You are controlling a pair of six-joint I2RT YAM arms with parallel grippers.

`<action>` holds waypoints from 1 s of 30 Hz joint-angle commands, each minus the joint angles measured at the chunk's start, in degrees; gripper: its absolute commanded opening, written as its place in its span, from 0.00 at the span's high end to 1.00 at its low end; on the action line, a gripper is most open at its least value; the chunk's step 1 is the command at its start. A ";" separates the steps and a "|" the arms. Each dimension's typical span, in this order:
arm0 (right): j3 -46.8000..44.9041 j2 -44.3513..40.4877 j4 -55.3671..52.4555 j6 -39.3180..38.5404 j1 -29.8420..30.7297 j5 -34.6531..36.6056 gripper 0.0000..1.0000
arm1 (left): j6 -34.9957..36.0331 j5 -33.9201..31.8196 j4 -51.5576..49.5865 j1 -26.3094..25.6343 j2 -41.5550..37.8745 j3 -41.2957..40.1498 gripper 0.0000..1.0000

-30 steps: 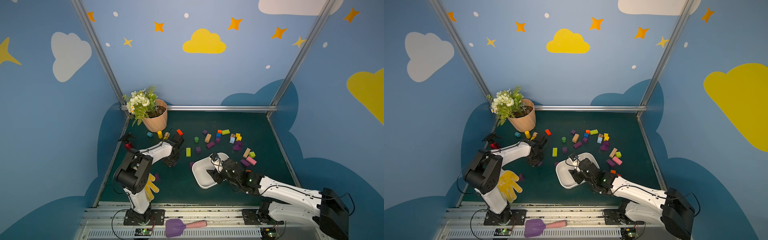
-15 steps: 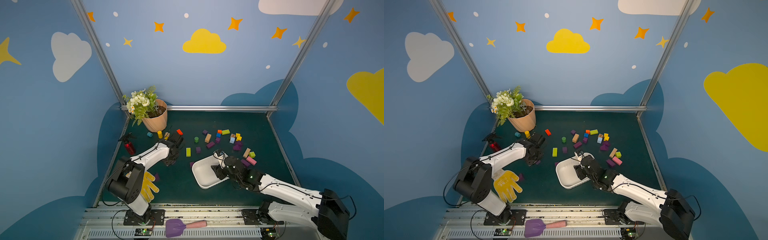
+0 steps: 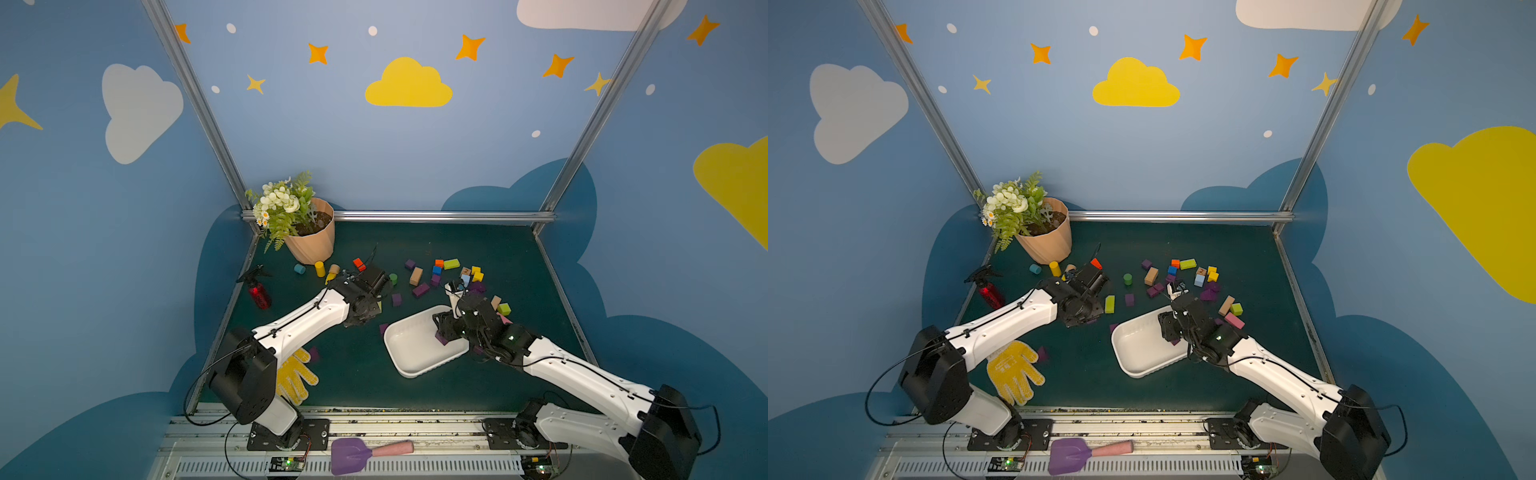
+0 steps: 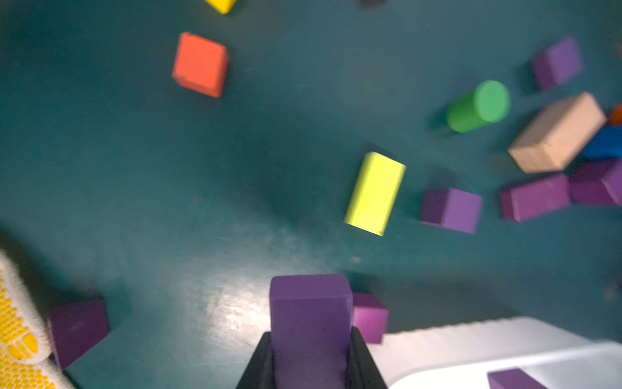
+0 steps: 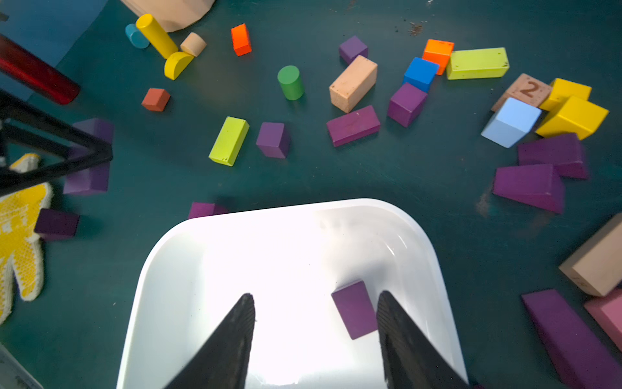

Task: Pick purple bricks into the storage bin
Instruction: Place the building block in the storage box.

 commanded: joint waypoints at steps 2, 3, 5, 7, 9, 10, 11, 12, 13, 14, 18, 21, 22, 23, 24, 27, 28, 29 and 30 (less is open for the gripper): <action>2.39 -1.96 -5.29 3.51 -3.25 -1.33 0.40 | 6.13 0.24 -1.05 -3.29 -0.66 2.13 0.73; 2.45 -2.27 -5.80 3.90 -4.06 -1.77 0.40 | 7.12 0.76 -0.53 -4.17 -0.59 2.20 0.75; 2.43 -3.13 -6.75 4.98 -5.95 -2.55 0.40 | 8.94 0.94 -0.02 -5.56 -0.31 2.54 0.80; 2.45 -3.88 -7.59 5.89 -7.87 -3.63 0.40 | 10.72 1.04 0.66 -7.41 0.25 2.84 0.79; 2.38 -4.65 -8.41 6.82 -9.85 -5.00 0.39 | 12.51 1.11 1.26 -9.43 1.28 3.49 0.79; 2.26 -4.87 -8.52 7.07 -10.76 -5.77 0.39 | 13.51 1.03 1.36 -10.44 1.93 4.02 0.79; 2.17 -5.14 -8.60 7.33 -11.85 -6.52 0.39 | 14.65 0.86 1.38 -11.46 2.69 4.76 0.79; 2.03 -5.23 -8.78 7.62 -12.88 -7.17 0.39 | 15.83 0.76 1.40 -12.77 3.54 5.61 0.79; 2.04 -5.32 -8.97 7.95 -13.92 -7.83 0.39 | 16.68 0.67 1.40 -13.66 4.41 6.34 0.79; 2.07 -5.32 -9.14 8.21 -14.99 -8.65 0.39 | 17.73 0.74 1.31 -14.79 5.47 7.23 0.78; 1.48 -5.54 -9.32 8.90 -19.14 -11.98 0.39 | 21.37 2.95 2.18 -17.64 9.94 9.88 0.78; 0.90 -5.88 -9.40 9.32 -22.06 -14.56 0.39 | 23.72 4.50 2.28 -18.90 13.66 11.91 0.77; 0.74 -6.06 -9.39 9.30 -22.84 -15.21 0.39 | 24.13 5.15 2.43 -19.08 14.63 12.44 0.76; 0.55 -6.27 -9.33 9.37 -23.59 -15.88 0.39 | 24.49 5.87 2.66 -19.25 16.01 12.82 0.76; 0.35 -6.44 -9.32 9.31 -24.26 -16.36 0.39 | 25.14 6.98 2.97 -19.35 17.19 13.32 0.76; 0.07 -6.71 -9.78 9.21 -25.84 -17.25 0.39 | 25.92 8.50 3.68 -20.03 20.13 14.65 0.75; 0.13 -6.77 -9.91 9.12 -26.13 -17.41 0.39 | 26.06 8.82 3.77 -20.14 20.88 15.09 0.75; 0.07 -6.88 -10.07 9.04 -26.44 -17.63 0.39 | 26.07 9.07 3.85 -20.30 21.67 15.49 0.75; 0.05 -7.04 -10.10 9.00 -26.58 -17.64 0.39 | 26.08 9.47 4.07 -20.34 22.50 15.71 0.75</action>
